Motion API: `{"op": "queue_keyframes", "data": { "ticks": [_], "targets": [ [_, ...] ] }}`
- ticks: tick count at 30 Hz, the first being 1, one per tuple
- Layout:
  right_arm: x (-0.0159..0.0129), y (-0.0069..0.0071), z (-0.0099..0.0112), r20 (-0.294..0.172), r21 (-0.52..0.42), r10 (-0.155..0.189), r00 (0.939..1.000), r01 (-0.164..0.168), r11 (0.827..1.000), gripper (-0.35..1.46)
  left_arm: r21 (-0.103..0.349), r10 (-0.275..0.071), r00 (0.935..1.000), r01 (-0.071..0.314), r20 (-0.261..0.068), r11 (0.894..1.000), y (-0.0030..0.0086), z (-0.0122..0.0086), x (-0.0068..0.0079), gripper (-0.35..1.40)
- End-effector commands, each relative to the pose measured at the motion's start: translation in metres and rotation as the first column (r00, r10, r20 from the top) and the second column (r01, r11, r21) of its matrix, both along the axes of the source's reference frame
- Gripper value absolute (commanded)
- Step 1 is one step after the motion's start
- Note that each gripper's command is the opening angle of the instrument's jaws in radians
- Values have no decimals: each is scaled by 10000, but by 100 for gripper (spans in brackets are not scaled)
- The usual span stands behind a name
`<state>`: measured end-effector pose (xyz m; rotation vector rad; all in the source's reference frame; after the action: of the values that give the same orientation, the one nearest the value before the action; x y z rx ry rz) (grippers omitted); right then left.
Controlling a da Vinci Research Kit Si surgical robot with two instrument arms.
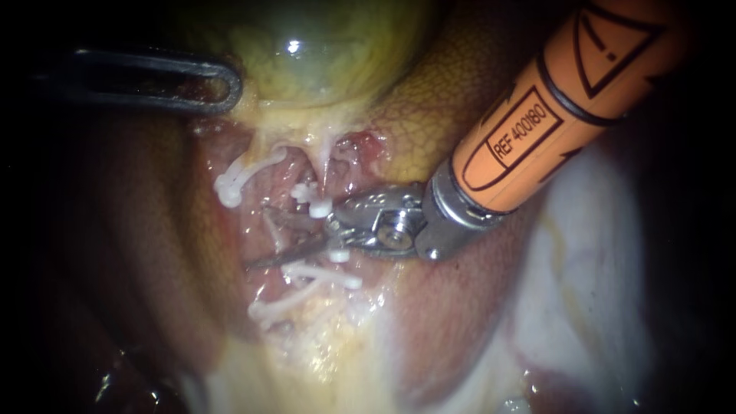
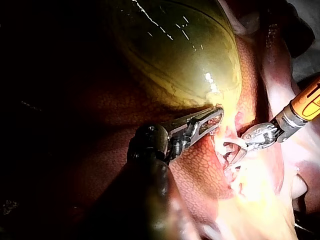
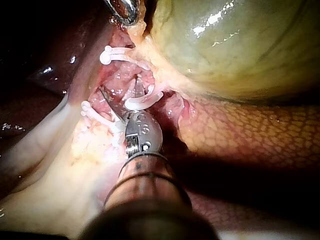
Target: Go to the cutting position right tube
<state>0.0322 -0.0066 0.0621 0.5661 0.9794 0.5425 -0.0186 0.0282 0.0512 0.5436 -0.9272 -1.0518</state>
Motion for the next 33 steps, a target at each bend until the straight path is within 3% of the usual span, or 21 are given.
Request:
{"op": "queue_keyframes", "data": {
  "ticks": [1, 7, 11, 15, 18, 20, 23, 24, 25, 27, 33],
  "targets": [
    [0, 0, 0, 12, -14, 18, 10000, -18, 10000, 128, 1, 8, 10000, -8, 8, 10000, 0, 0, 0, -35],
    [-11, 1, -7, -345, 161, -116, 9993, 122, 9998, 131, 0, 13, 10000, -13, 11, 10000, 0, 0, 1, -35],
    [-24, 7, -11, -1002, 448, -336, 9944, 383, 9983, 131, 1, 18, 10000, -18, 14, 10000, 0, 0, 2, -35],
    [-33, 12, -11, -1791, 696, -617, 9819, 752, 9947, 131, 1, 20, 10000, -20, 15, 10000, 0, 0, 2, -35],
    [-38, 14, -9, -2350, 738, -868, 9681, 1068, 9915, 130, 1, 22, 10000, -22, 16, 10000, 0, 0, 3, -35],
    [-39, 15, -7, -2793, 741, -1021, 9548, 1274, 9891, 130, 1, 23, 10000, -23, 17, 10000, 0, 0, 3, -35],
    [-38, 16, -5, -3628, 714, -1225, 9238, 1586, 9848, 128, 1, 23, 10000, -23, 17, 10000, 0, 0, 3, -35],
    [-37, 17, -5, -3952, 689, -1284, 9096, 1688, 9832, 128, 1, 24, 10000, -24, 17, 10000, 0, 0, 3, -35],
    [-36, 17, -5, -4109, 679, -1306, 9023, 1732, 9826, 128, 1, 24, 10000, -24, 17, 10000, 0, 0, 3, -35],
    [-35, 17, -5, -4642, 649, -1370, 8750, 1879, 9800, 126, 1, 23, 10000, -23, 17, 10000, 0, 0, 3, -35],
    [-32, 16, -6, -5676, 559, -1713, 8053, 2453, 9678, 121, 1, 23, 10000, -23, 17, 10000, 0, 0, 3, -35]
  ]
}}
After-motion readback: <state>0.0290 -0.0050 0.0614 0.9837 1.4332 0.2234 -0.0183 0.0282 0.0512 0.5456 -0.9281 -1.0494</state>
